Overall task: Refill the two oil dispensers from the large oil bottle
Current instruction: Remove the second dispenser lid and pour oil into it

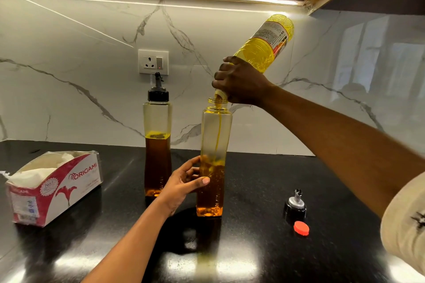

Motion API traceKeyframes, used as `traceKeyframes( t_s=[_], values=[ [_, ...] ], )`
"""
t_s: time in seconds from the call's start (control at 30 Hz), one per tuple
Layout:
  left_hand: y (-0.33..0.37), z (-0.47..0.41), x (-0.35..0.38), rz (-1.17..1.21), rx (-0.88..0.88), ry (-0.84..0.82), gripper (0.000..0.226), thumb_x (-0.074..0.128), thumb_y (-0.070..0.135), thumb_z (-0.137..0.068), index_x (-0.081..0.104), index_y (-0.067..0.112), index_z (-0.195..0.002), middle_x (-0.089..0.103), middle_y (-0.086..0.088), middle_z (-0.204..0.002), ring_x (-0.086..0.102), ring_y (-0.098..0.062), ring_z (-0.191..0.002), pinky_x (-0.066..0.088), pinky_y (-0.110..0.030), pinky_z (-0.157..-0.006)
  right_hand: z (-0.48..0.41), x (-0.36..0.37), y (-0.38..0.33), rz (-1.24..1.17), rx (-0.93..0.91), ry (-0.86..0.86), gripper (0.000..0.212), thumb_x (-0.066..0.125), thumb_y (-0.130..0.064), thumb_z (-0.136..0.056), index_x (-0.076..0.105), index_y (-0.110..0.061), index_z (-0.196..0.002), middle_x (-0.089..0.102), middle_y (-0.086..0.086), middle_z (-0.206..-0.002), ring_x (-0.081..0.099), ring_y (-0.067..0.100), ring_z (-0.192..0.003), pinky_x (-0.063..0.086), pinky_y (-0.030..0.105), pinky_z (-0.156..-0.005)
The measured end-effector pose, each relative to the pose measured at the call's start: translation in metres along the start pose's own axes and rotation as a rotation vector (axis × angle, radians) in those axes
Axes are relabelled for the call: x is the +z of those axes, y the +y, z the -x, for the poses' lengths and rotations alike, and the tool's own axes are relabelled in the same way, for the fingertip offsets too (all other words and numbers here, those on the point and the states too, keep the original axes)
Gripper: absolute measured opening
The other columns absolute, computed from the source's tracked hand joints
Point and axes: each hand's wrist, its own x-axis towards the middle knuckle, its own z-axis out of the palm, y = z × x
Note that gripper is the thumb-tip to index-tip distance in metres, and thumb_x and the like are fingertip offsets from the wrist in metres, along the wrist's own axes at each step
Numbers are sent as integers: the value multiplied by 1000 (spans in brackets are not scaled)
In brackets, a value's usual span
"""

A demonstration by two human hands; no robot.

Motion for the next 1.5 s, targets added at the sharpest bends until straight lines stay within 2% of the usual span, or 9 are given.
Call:
traceKeyframes(
  t_s=[0.13, 0.23, 0.8, 1.17, 1.23, 1.33, 1.5],
  values=[
    [-2, 0, -1, 5, -3, 0, 68, 81, 22, -68, 53, 30, -129, 71, -9, -110, 66, -23, -107, 54, -25, -81, 0, 1, 1, 10, 2, -21, 28, 47, -29, -92, 63, -8, -100, 67, 12, -101, 60, 33, -100, 36, 47, -102],
    [-2, -1, -1, 0, -8, 4, 74, 84, 29, -64, 52, 29, -131, 70, -9, -111, 66, -22, -108, 54, -26, -82, 0, 2, 1, 20, 3, -27, 30, 45, -30, -92, 63, -8, -102, 66, 11, -102, 59, 33, -102, 34, 47, -103],
    [-1, -1, -1, -2, -8, 4, 79, 86, 36, -58, 52, 31, -129, 70, -9, -112, 66, -23, -109, 54, -28, -84, 0, 2, 0, 36, -15, 8, 26, 48, -29, -91, 64, -9, -98, 68, 10, -97, 62, 32, -98, 38, 46, -101],
    [-2, -1, -2, -9, -1, 3, 66, 79, 17, -73, 51, 26, -132, 69, -11, -113, 66, -22, -107, 54, -26, -82, 1, 3, 0, 55, -23, 27, 24, 49, -29, -91, 64, -11, -97, 68, 8, -97, 62, 30, -97, 36, 45, -102],
    [-2, -1, -1, -9, -2, 2, 67, 80, 19, -72, 51, 26, -132, 70, -9, -112, 66, -22, -107, 54, -24, -81, 1, 3, 1, 57, -23, 27, 24, 49, -29, -91, 64, -11, -97, 68, 8, -97, 62, 30, -98, 35, 46, -102],
    [0, 0, 0, -10, -12, 1, 77, 88, 37, -61, 52, 30, -129, 71, -5, -109, 67, -19, -105, 54, -23, -80, 2, 2, 1, 65, -29, 34, 23, 51, -28, -90, 65, -11, -97, 69, 8, -97, 63, 30, -97, 36, 46, -101],
    [-1, -1, 0, -22, -14, -2, 83, 89, 40, -55, 51, 32, -129, 71, -4, -110, 66, -19, -108, 54, -25, -82, 1, 2, 1, 77, -40, 40, 22, 54, -29, -89, 65, -11, -95, 69, 8, -95, 64, 29, -96, 38, 46, -100]
  ],
)
